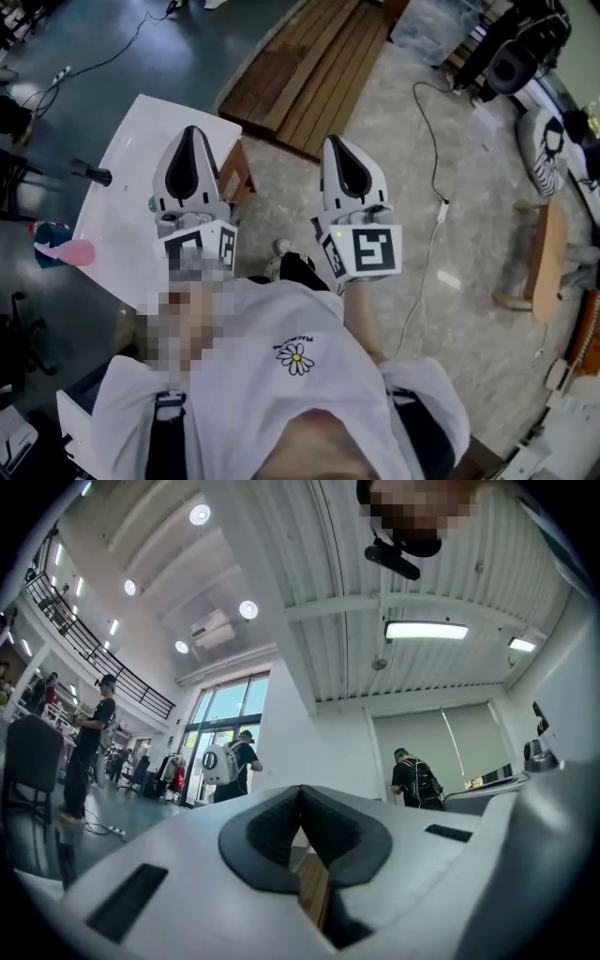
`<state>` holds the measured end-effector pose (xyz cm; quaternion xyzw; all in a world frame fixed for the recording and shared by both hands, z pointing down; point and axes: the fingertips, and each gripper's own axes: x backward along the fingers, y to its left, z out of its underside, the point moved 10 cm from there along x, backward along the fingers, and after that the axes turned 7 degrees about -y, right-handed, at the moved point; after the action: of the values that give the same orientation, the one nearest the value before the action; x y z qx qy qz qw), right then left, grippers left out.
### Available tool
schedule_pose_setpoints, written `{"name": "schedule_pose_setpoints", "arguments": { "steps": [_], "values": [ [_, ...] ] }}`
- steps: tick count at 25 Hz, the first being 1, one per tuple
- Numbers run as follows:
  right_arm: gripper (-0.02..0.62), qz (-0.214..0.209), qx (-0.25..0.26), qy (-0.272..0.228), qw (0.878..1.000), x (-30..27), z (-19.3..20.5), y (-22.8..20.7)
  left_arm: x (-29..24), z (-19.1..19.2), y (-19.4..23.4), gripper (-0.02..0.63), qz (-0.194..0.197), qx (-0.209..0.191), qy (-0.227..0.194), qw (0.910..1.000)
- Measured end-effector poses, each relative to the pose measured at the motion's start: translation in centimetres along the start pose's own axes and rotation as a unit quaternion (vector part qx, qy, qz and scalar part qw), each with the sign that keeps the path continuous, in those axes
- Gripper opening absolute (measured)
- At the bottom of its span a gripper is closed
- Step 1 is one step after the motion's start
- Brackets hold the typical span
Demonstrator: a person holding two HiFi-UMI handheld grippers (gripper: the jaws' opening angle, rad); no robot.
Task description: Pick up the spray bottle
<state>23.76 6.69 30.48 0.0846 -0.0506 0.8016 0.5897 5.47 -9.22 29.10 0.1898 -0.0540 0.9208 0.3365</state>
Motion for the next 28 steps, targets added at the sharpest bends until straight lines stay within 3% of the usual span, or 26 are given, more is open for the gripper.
{"name": "schedule_pose_setpoints", "arguments": {
  "steps": [6, 12, 19, 23, 28],
  "values": [
    [0.029, -0.061, -0.012, 0.004, 0.998, -4.6, 0.5, -0.7, -2.2, -0.1, -0.8, 0.018, -0.010, -0.038, -0.005, 0.9992],
    [0.029, -0.112, -0.011, -0.005, 0.994, -8.1, 0.9, -0.2, -2.9, 0.7, 0.2, 0.018, -0.044, -0.048, 0.019, 0.9977],
    [0.029, -0.176, -0.025, -0.016, 0.984, -11.1, 0.8, 0.9, -2.4, -0.1, 1.6, 0.018, -0.099, -0.076, 0.020, 0.9920],
    [0.029, -0.239, -0.034, -0.029, 0.970, -13.7, 0.8, 3.2, -0.2, -1.3, 3.7, 0.018, -0.168, -0.109, 0.014, 0.9796],
    [0.029, -0.329, -0.079, -0.042, 0.940, -15.9, 0.7, 7.9, 4.0, -2.9, 7.0, 0.018, -0.266, -0.140, 0.016, 0.9535]
  ]
}}
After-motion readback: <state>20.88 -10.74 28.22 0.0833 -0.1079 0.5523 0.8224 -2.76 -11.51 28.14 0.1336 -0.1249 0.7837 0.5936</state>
